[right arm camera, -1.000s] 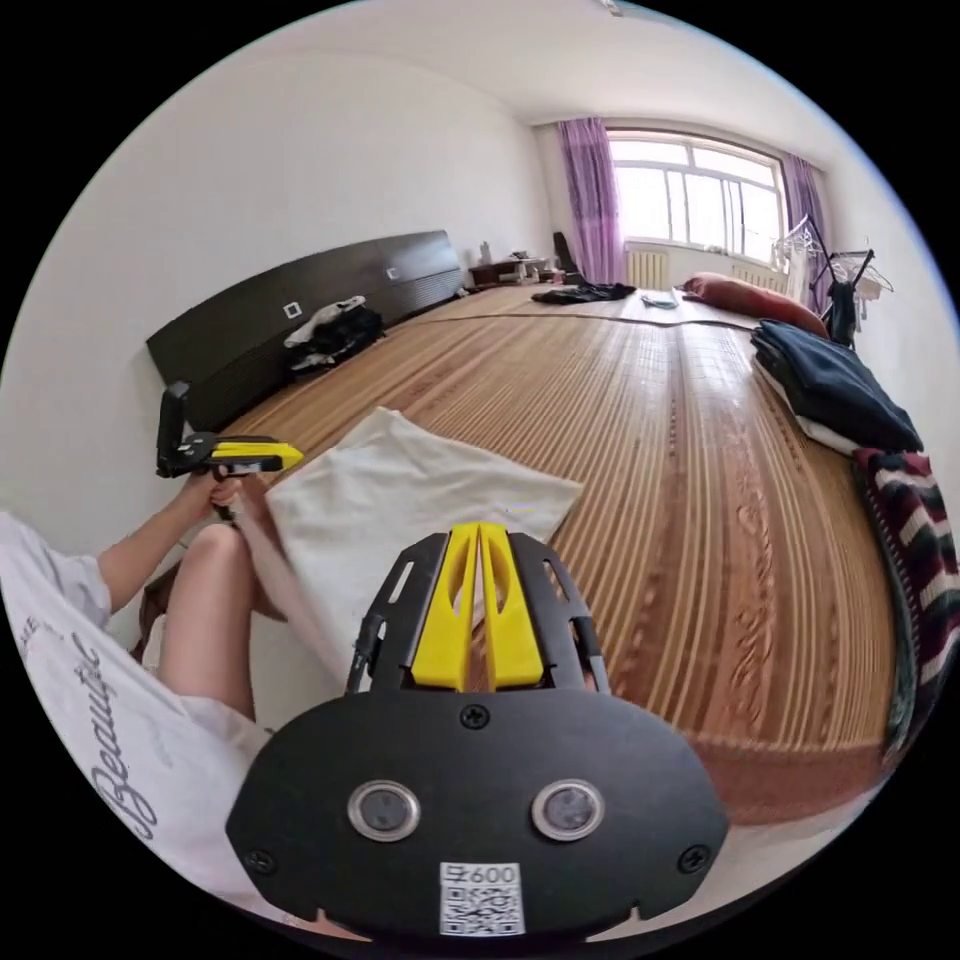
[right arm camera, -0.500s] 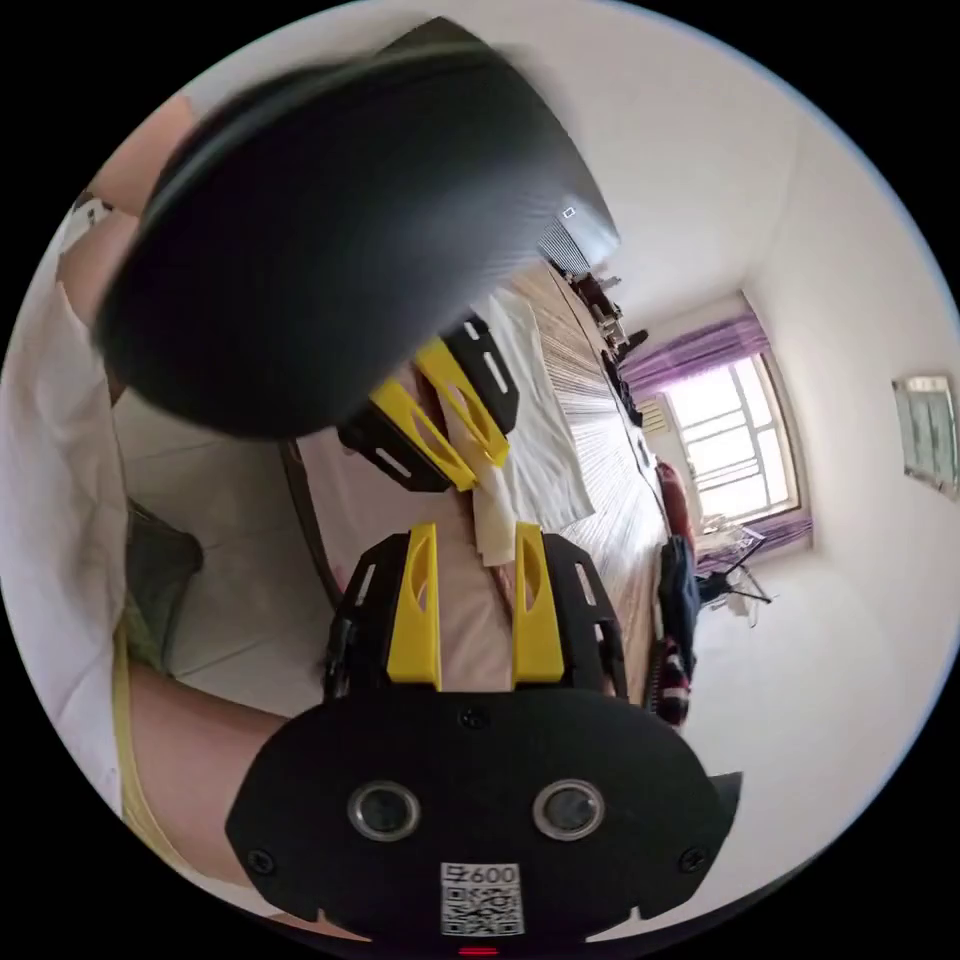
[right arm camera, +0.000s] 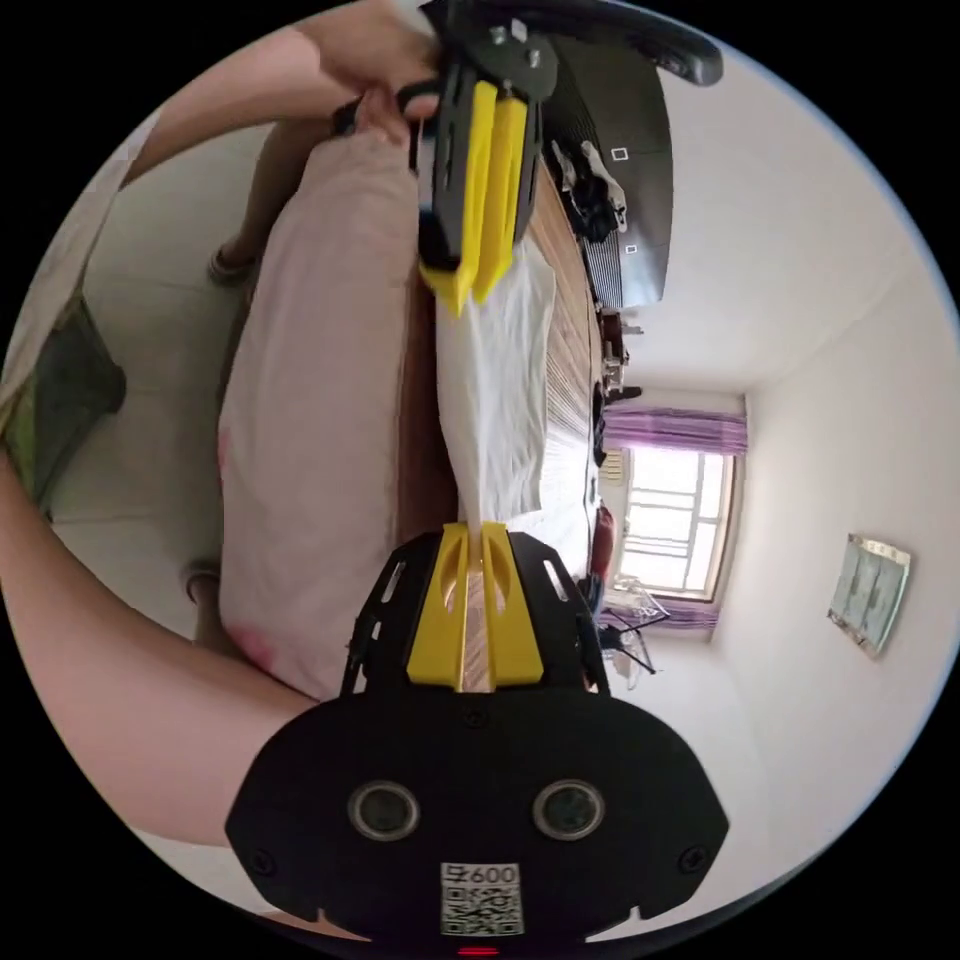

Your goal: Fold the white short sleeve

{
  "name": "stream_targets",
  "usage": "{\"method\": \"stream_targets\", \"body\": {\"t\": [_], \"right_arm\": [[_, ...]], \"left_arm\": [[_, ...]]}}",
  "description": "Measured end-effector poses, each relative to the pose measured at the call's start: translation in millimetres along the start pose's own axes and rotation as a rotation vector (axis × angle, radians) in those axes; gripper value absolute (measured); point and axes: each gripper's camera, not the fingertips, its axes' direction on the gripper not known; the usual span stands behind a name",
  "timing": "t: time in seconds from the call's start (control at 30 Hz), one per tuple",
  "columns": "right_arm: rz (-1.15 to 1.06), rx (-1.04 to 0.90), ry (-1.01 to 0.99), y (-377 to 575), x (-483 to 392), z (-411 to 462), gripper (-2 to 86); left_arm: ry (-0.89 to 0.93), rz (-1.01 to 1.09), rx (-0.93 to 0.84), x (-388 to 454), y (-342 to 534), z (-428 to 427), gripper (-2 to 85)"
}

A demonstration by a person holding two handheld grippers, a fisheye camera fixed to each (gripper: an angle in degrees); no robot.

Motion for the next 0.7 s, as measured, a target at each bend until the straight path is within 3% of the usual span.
{"method": "stream_targets", "body": {"t": [0.1, 0.23, 0.3, 0.4, 0.47, 0.57, 0.7], "right_arm": [[0.075, -0.093, 0.018, 32.0, 10.6, 21.0, -0.8], [0.471, -0.343, 0.015, 94.6, 53.1, 55.5, -0.8], [0.656, -0.381, 0.005, 126.4, 71.9, 53.5, -0.8], [0.97, -0.135, -0.136, 168.6, 98.0, 18.1, -0.8], [1.2, 0.146, -0.346, 198.5, 107.4, 5.1, -0.8], [1.328, 0.294, -0.513, 209.5, 106.4, 19.6, -0.8], [1.334, 0.417, -0.638, 184.2, 103.2, 35.8, -0.7]], "left_arm": [[-0.095, -0.1, -0.033, -23.4, 37.5, -18.8, 6.2], [-0.126, -0.234, -0.088, -46.5, 86.9, -28.8, 7.5], [-0.096, -0.332, -0.065, -58.9, 106.2, -38.5, 8.5], [0.029, -0.598, 0.037, -91.3, 148.6, -56.2, 11.1], [0.146, -0.712, 0.068, -110.8, 174.9, -55.3, 12.2], [0.252, -0.803, 0.084, -131.6, 207.5, -43.2, 12.5], [0.283, -0.842, 0.129, -145.8, 229.2, -33.4, 11.0]]}}
